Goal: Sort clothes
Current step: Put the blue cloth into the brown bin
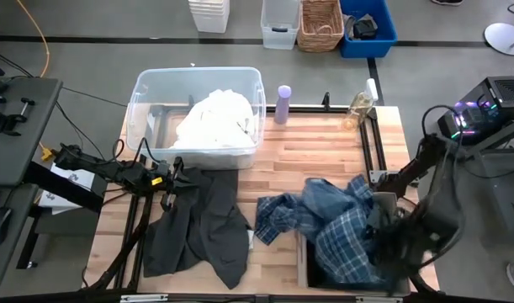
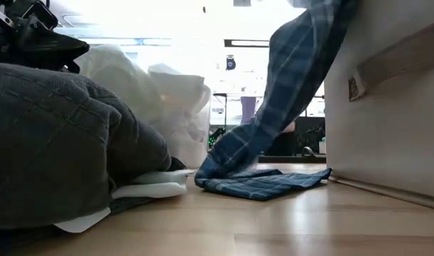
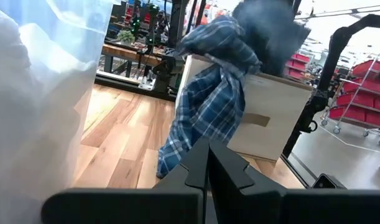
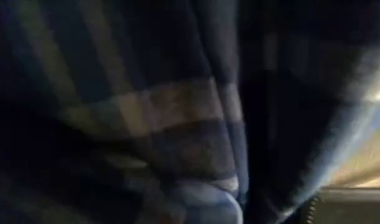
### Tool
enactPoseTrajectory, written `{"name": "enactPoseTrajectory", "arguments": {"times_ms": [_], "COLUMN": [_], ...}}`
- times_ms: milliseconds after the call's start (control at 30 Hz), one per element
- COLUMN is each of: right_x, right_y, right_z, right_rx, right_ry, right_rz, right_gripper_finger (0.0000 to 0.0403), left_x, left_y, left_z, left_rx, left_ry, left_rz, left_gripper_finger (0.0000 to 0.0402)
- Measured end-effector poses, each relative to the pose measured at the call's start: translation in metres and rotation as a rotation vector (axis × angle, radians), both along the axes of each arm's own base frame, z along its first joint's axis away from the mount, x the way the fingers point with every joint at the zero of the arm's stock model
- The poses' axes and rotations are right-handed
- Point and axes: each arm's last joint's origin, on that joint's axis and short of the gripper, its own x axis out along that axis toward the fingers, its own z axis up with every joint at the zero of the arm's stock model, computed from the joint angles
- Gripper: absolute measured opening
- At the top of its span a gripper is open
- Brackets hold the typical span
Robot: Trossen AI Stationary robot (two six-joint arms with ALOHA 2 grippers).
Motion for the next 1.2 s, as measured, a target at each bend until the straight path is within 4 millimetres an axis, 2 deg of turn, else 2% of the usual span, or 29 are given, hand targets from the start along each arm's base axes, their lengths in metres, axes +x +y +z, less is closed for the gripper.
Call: {"name": "enactPoseTrajectory", "arguments": {"times_ms": [67, 133, 267, 433, 567, 667, 767, 900, 1067, 1200], "right_x": [0.000, 0.003, 0.016, 0.034, 0.037, 0.036, 0.037, 0.044, 0.052, 0.053], "right_y": [0.004, 0.007, 0.010, -0.001, -0.015, -0.023, -0.023, -0.016, -0.003, -0.001], "right_z": [-0.028, -0.052, -0.099, -0.156, -0.190, -0.203, -0.203, -0.187, -0.140, -0.100], "right_rx": [-0.012, -0.014, 0.044, 0.129, 0.195, 0.219, 0.218, 0.225, 0.286, 0.275], "right_ry": [0.112, 0.154, 0.136, 0.088, 0.100, 0.124, 0.113, 0.092, 0.119, 0.133], "right_rz": [-0.043, -0.106, -0.236, -0.377, -0.468, -0.478, -0.426, -0.284, -0.102, -0.019], "right_gripper_finger": [0.0030, 0.0030, 0.0030, 0.0030, 0.0030, 0.0032, 0.0072, 0.0151, 0.0233, 0.0267], "left_x": [0.000, 0.000, 0.000, 0.000, 0.000, 0.000, 0.000, 0.000, 0.000, 0.000], "left_y": [0.000, 0.000, 0.000, 0.000, 0.000, 0.000, 0.000, 0.000, 0.000, 0.000], "left_z": [0.000, 0.000, 0.000, 0.000, 0.000, 0.000, 0.000, 0.000, 0.000, 0.000], "left_rx": [0.000, 0.000, 0.000, 0.000, -0.001, -0.001, 0.000, 0.000, 0.000, 0.000], "left_ry": [0.000, 0.000, 0.000, -0.001, -0.002, -0.002, -0.001, -0.001, -0.001, -0.001], "left_rz": [0.000, 0.000, 0.000, 0.000, 0.000, 0.000, 0.000, 0.000, 0.000, 0.000], "left_gripper_finger": [0.0001, 0.0001, 0.0001, 0.0001, 0.0001, 0.0001, 0.0001, 0.0001, 0.0001, 0.0001]}}
